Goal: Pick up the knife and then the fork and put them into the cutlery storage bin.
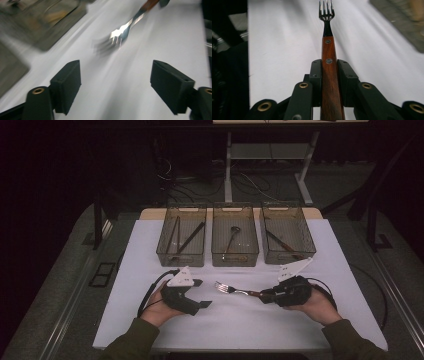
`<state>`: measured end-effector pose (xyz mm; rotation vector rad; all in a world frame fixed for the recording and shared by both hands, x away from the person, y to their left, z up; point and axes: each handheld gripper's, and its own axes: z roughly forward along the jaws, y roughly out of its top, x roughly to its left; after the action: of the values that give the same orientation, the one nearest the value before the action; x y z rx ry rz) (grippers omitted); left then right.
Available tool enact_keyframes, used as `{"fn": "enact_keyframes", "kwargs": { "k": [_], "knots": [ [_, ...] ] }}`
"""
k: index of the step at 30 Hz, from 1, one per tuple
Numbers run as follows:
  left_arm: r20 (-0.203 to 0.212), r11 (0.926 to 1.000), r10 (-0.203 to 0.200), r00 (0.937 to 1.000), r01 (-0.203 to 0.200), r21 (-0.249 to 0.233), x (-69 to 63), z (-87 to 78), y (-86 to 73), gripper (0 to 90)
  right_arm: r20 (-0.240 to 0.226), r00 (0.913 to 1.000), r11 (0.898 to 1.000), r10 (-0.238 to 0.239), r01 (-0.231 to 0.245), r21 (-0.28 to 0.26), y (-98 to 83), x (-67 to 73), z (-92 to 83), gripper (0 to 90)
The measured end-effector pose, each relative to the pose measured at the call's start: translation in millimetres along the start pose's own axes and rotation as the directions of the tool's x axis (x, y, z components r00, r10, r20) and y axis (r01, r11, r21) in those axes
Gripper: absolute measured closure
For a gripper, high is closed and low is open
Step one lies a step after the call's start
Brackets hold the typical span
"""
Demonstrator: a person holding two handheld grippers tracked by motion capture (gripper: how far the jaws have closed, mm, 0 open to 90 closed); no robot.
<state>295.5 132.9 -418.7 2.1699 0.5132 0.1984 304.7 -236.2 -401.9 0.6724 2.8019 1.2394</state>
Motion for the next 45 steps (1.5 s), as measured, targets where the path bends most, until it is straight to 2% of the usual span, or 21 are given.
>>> {"fn": "enact_keyframes", "kwargs": {
  "k": [5,11,15,18,20,22,23,25,28,31,32,33,36,39,45],
  "knots": [
    [-0.044,0.9967,-0.080,0.9958,0.079,-0.016,-1.5,-4.7,-17.3,14.9,0.063,0.9978,0.999,0.020,-0.018,-0.033,1.2,-7.1,-13.1,75.3],
    [-0.087,0.9945,-0.104,0.9907,0.103,-0.021,-6.8,-6.2,-25.6,7.3,0.123,0.9907,0.995,0.058,-0.048,-0.083,4.6,-15.9,-30.1,75.4],
    [-0.097,0.9923,-0.123,0.9877,0.120,-0.030,-8.6,-7.1,-30.4,2.9,0.170,0.9797,0.988,0.106,-0.084,-0.132,6.5,-26.2,-46.0,75.4],
    [-0.090,0.9922,-0.124,0.9882,0.122,-0.022,-10.2,-5.8,-32.5,0.0,0.206,0.9689,0.981,0.136,-0.104,-0.161,7.5,-33.8,-56.4,75.3],
    [-0.091,0.9923,-0.123,0.9882,0.122,-0.021,-10.5,-5.3,-32.4,0.0,0.245,0.9569,0.978,0.156,-0.115,-0.173,8.5,-39.3,-63.4,75.3],
    [-0.091,0.9922,-0.124,0.9881,0.122,-0.027,-9.9,-4.7,-32.4,0.0,0.265,0.9477,0.973,0.178,-0.129,-0.191,8.9,-44.2,-68.3,75.3],
    [-0.095,0.9917,-0.128,0.9873,0.125,-0.027,-10.0,-4.6,-32.5,0.0,0.283,0.9391,0.969,0.195,-0.141,-0.203,9.5,-47.4,-71.3,75.3],
    [-0.104,0.9916,-0.128,0.9863,0.126,-0.028,-9.6,-4.8,-32.8,0.0,0.292,0.9319,0.963,0.215,-0.152,-0.221,10.1,-52.3,-75.6,75.3],
    [-0.119,0.9898,-0.142,0.9827,0.139,-0.034,-8.1,-6.0,-32.5,0.0,0.327,0.9124,0.954,0.246,-0.169,-0.247,14.0,-61.4,-83.1,75.3],
    [-0.126,0.9901,-0.137,0.9825,0.131,-0.050,-7.9,-7.3,-32.1,0.0,0.364,0.8895,0.948,0.275,-0.189,-0.256,18.7,-69.9,-88.3,75.3],
    [-0.130,0.9902,-0.135,0.9823,0.129,-0.055,-8.3,-7.7,-31.9,0.0,0.384,0.8773,0.945,0.288,-0.195,-0.263,20.5,-74.7,-90.6,75.3],
    [-0.132,0.9909,-0.127,0.9831,0.119,-0.062,-8.7,-8.4,-31.6,0.0,0.395,0.8688,0.942,0.299,-0.201,-0.269,21.4,-77.8,-91.9,75.3],
    [-0.134,0.9916,-0.119,0.9838,0.112,-0.065,-9.0,-8.9,-31.3,0.0,0.439,0.8314,0.931,0.341,-0.235,-0.279,24.0,-92.2,-96.6,75.3],
    [-0.135,0.9918,-0.119,0.9837,0.112,-0.062,-8.8,-8.3,-31.6,0.0,0.447,0.8107,0.918,0.378,-0.264,-0.296,23.2,-105.8,-97.8,75.3],
    [-0.133,0.9916,-0.122,0.9836,0.114,-0.061,-9.0,-7.8,-31.7,0.0,0.462,0.7789,0.903,0.424,-0.327,-0.277,22.2,-128.6,-90.7,75.3]
  ]
}}
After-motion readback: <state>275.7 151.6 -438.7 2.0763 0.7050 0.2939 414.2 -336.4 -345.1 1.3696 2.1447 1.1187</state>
